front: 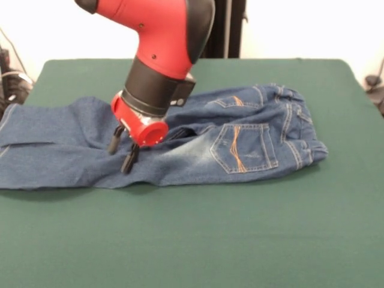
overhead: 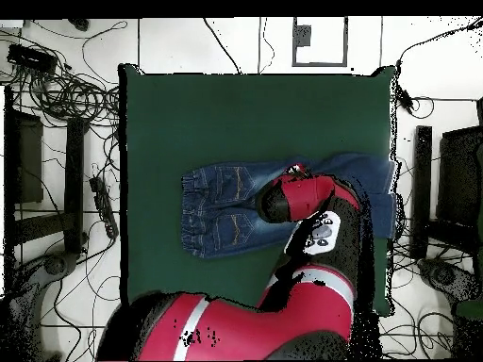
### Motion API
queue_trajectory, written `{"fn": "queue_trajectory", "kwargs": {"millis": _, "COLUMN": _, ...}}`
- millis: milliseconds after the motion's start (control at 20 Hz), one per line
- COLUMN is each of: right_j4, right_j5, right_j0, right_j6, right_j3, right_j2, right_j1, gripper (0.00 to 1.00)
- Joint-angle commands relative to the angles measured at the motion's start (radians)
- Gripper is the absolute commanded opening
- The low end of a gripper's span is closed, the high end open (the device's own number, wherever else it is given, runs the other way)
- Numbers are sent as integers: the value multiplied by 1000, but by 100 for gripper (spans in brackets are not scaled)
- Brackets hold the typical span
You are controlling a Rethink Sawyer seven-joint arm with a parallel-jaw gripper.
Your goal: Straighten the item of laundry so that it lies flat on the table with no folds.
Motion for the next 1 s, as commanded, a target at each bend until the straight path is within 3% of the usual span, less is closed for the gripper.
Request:
{"fn": "queue_trajectory", "kwargs": {"millis": 50, "right_j4": 60, "right_j5": 200, "right_j0": -8, "right_j6": -133, "right_j3": 168, "right_j2": 225, "right_j1": -82, "gripper": 100}}
{"fn": "queue_trajectory", "kwargs": {"millis": 600, "right_j4": 14, "right_j5": 175, "right_j0": 7, "right_j6": -94, "right_j3": 161, "right_j2": 208, "right_j1": -102, "gripper": 100}}
{"fn": "queue_trajectory", "kwargs": {"millis": 850, "right_j4": 7, "right_j5": 107, "right_j0": 34, "right_j6": -19, "right_j3": 153, "right_j2": 170, "right_j1": -57, "gripper": 100}}
{"fn": "queue_trajectory", "kwargs": {"millis": 1000, "right_j4": 17, "right_j5": 129, "right_j0": 59, "right_j6": 7, "right_j3": 158, "right_j2": 143, "right_j1": -79, "gripper": 100}}
